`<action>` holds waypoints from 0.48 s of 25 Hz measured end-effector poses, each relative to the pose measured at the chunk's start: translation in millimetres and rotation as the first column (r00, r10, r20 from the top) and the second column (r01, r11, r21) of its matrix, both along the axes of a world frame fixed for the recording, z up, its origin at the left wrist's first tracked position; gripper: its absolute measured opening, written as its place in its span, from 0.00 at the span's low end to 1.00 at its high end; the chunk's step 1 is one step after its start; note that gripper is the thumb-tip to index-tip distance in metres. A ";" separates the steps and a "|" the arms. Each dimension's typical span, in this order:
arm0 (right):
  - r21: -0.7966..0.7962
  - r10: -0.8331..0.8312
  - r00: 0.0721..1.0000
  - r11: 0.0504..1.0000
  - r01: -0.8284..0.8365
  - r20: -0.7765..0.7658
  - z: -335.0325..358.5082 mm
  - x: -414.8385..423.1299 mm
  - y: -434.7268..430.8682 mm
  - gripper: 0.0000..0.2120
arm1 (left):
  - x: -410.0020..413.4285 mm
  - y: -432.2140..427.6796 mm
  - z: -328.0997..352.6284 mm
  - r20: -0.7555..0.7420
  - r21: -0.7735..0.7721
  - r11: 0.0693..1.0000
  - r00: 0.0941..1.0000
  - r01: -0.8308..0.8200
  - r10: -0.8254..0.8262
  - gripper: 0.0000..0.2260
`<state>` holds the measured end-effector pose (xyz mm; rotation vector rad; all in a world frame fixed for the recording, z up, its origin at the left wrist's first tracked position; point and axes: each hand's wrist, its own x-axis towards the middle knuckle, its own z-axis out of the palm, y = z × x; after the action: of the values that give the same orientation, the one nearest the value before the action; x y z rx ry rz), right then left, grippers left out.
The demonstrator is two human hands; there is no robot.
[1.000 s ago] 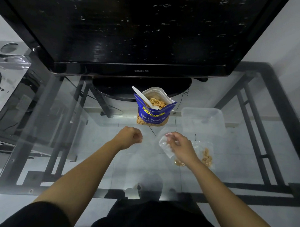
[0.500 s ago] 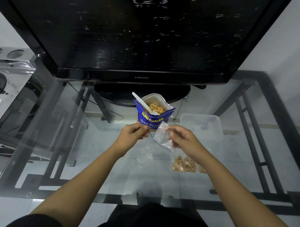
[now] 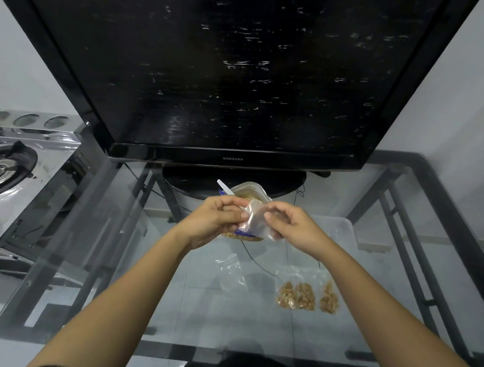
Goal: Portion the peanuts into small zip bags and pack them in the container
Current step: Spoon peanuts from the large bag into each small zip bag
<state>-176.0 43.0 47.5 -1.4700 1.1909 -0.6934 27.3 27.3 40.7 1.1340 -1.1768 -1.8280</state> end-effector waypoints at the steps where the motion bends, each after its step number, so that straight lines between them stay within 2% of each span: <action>1: -0.026 -0.014 1.000 1.000 0.013 -0.021 -0.2 -1.3 -1.7 0.08 | -0.5 -1.0 2.0 -0.014 0.005 1.000 1.000 -0.017 0.017 0.09; 3: -0.063 -0.090 0.995 0.994 0.088 -0.039 -0.6 -5.1 -5.6 0.12 | -3.2 -2.5 5.2 -0.072 0.018 0.998 0.996 -0.059 0.061 0.09; 5: -0.039 -0.172 0.985 0.984 0.172 0.014 1.4 -7.7 -9.1 0.16 | -6.4 -3.2 5.2 -0.172 0.073 0.990 0.977 -0.117 0.128 0.07; 7: -0.023 -0.163 0.986 0.986 0.164 0.030 5.1 -7.6 -12.3 0.21 | -8.6 -3.0 3.5 -0.283 0.135 0.983 0.945 -0.128 0.162 0.06; 10: -0.020 -0.114 0.992 0.993 0.116 0.060 10.2 -5.9 -17.4 0.27 | -11.5 -2.9 6.0 -0.395 0.199 0.973 0.900 -0.114 0.186 0.16; 12: -0.035 -0.095 0.993 0.995 0.098 0.066 11.3 -7.8 -19.9 0.27 | -13.0 -4.6 10.6 -0.368 0.209 0.965 0.901 -0.159 0.229 0.09</action>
<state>-183.9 23.1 58.8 -1.4184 1.2116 -0.8274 14.3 22.7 51.3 0.8851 -0.6597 -1.9122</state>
